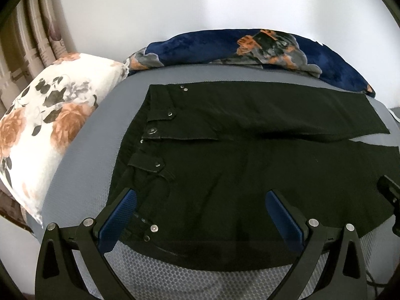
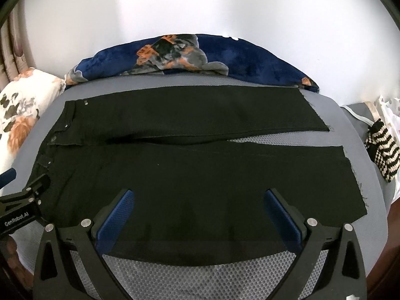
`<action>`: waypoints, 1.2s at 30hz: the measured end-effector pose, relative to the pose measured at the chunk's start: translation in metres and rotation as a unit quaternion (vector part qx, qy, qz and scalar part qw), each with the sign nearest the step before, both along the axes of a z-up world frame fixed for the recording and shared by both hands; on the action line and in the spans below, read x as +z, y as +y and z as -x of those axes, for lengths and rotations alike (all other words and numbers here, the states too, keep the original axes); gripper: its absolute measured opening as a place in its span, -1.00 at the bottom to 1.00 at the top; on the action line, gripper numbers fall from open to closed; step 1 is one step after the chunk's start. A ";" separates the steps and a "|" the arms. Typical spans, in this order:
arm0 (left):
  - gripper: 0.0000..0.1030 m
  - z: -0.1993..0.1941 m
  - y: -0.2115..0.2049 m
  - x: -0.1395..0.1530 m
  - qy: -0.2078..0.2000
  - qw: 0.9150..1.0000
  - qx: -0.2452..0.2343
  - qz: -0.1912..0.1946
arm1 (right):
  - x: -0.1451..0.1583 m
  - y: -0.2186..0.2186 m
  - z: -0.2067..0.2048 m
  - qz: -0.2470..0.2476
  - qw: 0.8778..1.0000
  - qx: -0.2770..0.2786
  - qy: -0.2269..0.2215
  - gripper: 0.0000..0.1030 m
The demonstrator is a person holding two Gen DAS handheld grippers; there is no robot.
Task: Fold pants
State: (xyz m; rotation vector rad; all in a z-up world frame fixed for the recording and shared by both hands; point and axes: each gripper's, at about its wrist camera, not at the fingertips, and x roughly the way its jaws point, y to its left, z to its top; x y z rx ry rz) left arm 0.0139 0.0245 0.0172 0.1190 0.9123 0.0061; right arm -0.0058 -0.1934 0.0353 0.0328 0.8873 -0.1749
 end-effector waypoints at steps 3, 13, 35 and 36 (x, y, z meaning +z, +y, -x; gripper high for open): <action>0.98 -0.003 0.002 0.001 0.000 1.000 0.001 0.002 | 0.001 -0.001 -0.002 -0.001 1.000 0.001 -0.001 0.99; 0.98 -0.029 0.021 0.005 0.000 1.000 0.009 0.019 | 0.007 -0.011 -0.019 -0.021 1.000 0.005 -0.006 0.99; 0.18 -0.167 0.147 -0.017 0.061 0.978 0.044 0.193 | 0.036 -0.044 -0.123 -0.084 0.995 0.038 -0.045 0.99; 0.13 -0.176 0.152 -0.022 0.070 0.974 0.041 0.210 | 0.035 -0.044 -0.130 -0.088 0.995 0.038 -0.042 0.99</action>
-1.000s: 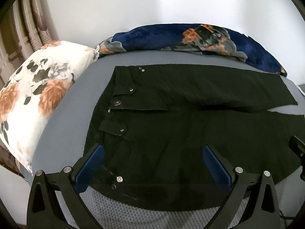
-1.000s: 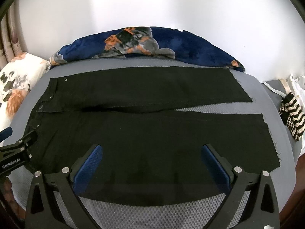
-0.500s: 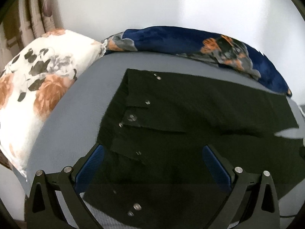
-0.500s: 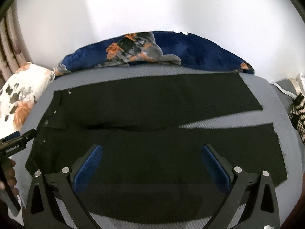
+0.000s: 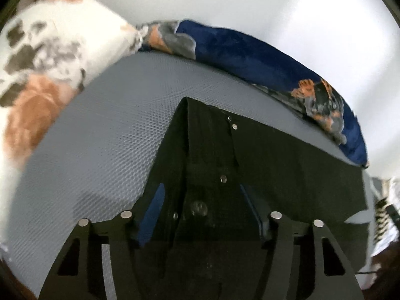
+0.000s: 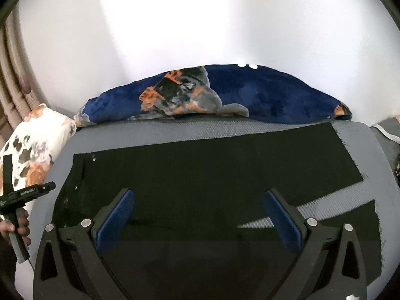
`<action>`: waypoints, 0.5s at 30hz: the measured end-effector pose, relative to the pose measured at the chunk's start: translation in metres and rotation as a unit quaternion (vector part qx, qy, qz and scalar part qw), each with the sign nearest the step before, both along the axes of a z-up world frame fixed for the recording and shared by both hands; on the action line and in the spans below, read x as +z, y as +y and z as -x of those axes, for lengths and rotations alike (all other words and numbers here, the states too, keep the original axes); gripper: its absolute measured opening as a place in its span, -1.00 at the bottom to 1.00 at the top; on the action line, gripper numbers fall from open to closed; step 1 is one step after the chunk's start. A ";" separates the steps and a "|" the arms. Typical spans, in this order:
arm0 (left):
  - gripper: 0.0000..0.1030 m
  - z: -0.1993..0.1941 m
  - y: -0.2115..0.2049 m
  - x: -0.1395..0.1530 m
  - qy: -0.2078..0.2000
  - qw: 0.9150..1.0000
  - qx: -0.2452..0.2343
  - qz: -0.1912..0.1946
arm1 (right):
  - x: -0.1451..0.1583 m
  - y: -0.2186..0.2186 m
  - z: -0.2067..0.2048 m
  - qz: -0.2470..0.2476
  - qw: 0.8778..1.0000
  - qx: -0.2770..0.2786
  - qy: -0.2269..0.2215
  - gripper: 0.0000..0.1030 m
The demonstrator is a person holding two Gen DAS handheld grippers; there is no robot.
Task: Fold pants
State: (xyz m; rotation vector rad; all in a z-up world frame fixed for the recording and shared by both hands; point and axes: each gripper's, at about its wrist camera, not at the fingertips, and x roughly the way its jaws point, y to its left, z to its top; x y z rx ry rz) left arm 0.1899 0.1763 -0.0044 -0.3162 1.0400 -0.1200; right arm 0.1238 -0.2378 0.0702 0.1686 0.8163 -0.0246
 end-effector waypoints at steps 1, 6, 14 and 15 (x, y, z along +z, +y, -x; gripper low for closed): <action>0.09 -0.008 0.004 -0.003 0.005 1.000 -0.002 0.014 | -0.001 0.000 -0.006 -0.003 1.000 0.001 0.001 0.99; -0.03 -0.046 0.017 -0.024 0.033 0.997 -0.015 0.074 | -0.008 0.008 -0.036 0.000 1.000 0.011 0.013 0.99; -0.21 -0.092 0.032 -0.058 0.068 0.986 -0.016 0.150 | -0.022 0.024 -0.073 0.005 0.999 0.042 0.030 0.99; -0.24 -0.097 0.033 -0.061 0.072 0.984 -0.017 0.162 | -0.024 0.026 -0.077 0.004 0.998 0.044 0.032 0.99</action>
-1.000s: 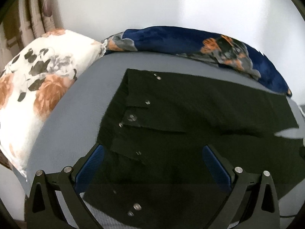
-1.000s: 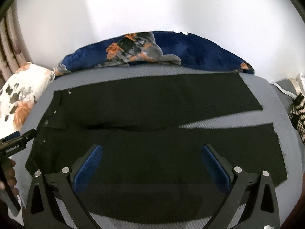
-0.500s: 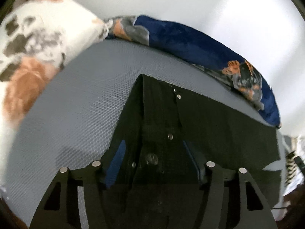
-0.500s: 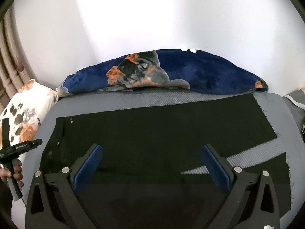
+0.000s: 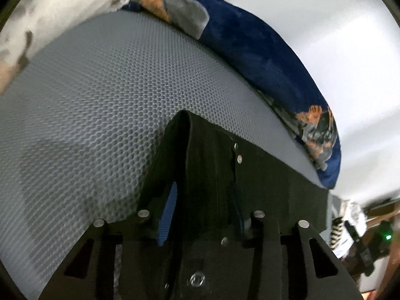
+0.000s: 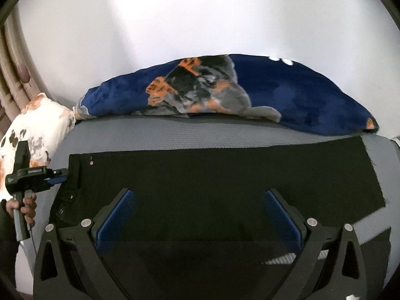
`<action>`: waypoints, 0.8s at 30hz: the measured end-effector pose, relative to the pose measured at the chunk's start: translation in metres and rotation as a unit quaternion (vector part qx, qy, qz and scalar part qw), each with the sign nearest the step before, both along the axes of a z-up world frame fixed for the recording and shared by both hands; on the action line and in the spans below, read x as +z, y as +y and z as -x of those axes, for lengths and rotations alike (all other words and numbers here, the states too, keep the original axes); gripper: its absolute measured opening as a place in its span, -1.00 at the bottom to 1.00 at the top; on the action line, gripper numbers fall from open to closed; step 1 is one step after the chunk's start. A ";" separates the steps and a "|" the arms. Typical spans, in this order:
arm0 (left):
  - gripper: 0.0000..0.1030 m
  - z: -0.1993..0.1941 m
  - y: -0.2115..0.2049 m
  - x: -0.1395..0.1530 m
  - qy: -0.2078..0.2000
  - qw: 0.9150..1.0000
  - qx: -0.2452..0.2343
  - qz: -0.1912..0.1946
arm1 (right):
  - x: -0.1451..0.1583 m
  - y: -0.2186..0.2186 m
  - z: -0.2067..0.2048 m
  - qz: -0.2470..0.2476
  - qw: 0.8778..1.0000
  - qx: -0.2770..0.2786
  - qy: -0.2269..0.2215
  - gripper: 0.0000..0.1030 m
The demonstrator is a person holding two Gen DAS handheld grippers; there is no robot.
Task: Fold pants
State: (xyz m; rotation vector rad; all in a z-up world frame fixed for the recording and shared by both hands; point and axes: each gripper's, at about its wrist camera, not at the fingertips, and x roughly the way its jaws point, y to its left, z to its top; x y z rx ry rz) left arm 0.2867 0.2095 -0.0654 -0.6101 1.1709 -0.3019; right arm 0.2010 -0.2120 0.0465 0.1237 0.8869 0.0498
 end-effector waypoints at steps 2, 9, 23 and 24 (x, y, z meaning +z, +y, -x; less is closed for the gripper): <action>-0.30 -0.008 0.003 -0.006 0.010 1.000 0.000 0.024 | -0.003 0.002 -0.009 -0.003 1.000 0.006 0.003 0.99; -0.33 -0.034 -0.001 -0.014 0.010 0.998 -0.022 0.052 | -0.014 0.010 -0.042 -0.024 0.999 0.040 0.011 0.99; -0.79 -0.046 -0.021 -0.010 -0.043 0.999 0.005 0.019 | -0.050 0.025 -0.099 -0.003 0.987 0.152 0.045 0.99; -0.80 -0.043 -0.023 -0.006 -0.049 0.999 0.006 0.016 | -0.053 0.025 -0.104 -0.003 0.985 0.164 0.050 0.98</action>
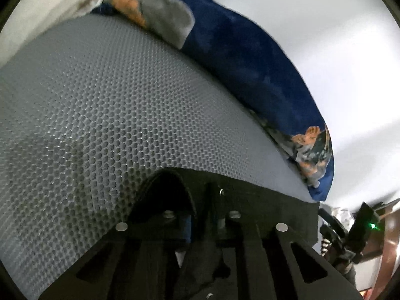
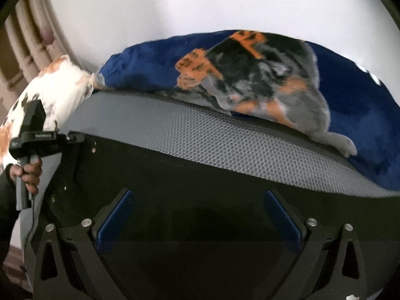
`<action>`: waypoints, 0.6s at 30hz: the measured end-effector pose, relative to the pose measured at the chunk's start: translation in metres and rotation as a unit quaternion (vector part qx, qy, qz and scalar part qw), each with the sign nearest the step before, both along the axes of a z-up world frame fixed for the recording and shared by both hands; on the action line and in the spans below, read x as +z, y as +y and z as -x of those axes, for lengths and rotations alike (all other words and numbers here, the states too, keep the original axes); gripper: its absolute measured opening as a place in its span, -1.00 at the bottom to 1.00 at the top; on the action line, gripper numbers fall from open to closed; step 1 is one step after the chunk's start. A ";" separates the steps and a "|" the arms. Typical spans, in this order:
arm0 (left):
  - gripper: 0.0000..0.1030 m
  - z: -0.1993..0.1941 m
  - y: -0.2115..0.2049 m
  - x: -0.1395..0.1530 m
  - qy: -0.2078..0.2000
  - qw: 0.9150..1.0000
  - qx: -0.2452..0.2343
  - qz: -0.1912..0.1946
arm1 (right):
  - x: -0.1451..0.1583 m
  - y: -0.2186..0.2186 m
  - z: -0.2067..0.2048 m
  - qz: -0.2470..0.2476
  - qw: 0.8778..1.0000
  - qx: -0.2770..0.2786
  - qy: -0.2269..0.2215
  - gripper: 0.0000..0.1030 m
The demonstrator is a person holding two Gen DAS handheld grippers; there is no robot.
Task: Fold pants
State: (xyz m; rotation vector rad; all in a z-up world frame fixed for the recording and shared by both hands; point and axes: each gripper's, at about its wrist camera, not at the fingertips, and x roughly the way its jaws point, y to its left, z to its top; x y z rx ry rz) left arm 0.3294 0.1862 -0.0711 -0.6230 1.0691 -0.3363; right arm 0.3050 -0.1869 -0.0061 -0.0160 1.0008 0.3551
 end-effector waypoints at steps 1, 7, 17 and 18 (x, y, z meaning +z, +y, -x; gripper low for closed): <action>-0.81 0.004 -0.001 0.005 -0.008 1.000 0.001 -0.001 | -0.002 -0.001 -0.003 -0.001 1.000 0.007 0.003 0.95; -0.82 0.037 -0.016 0.050 -0.073 0.997 -0.009 -0.023 | -0.010 -0.001 -0.030 -0.006 0.995 0.090 0.034 0.85; -0.82 0.077 -0.030 0.082 -0.113 0.992 -0.005 -0.052 | -0.037 0.017 -0.071 0.020 0.964 0.245 0.099 0.62; -0.82 0.080 -0.032 0.083 -0.116 0.992 -0.004 -0.057 | -0.042 0.018 -0.075 0.023 0.960 0.259 0.107 0.57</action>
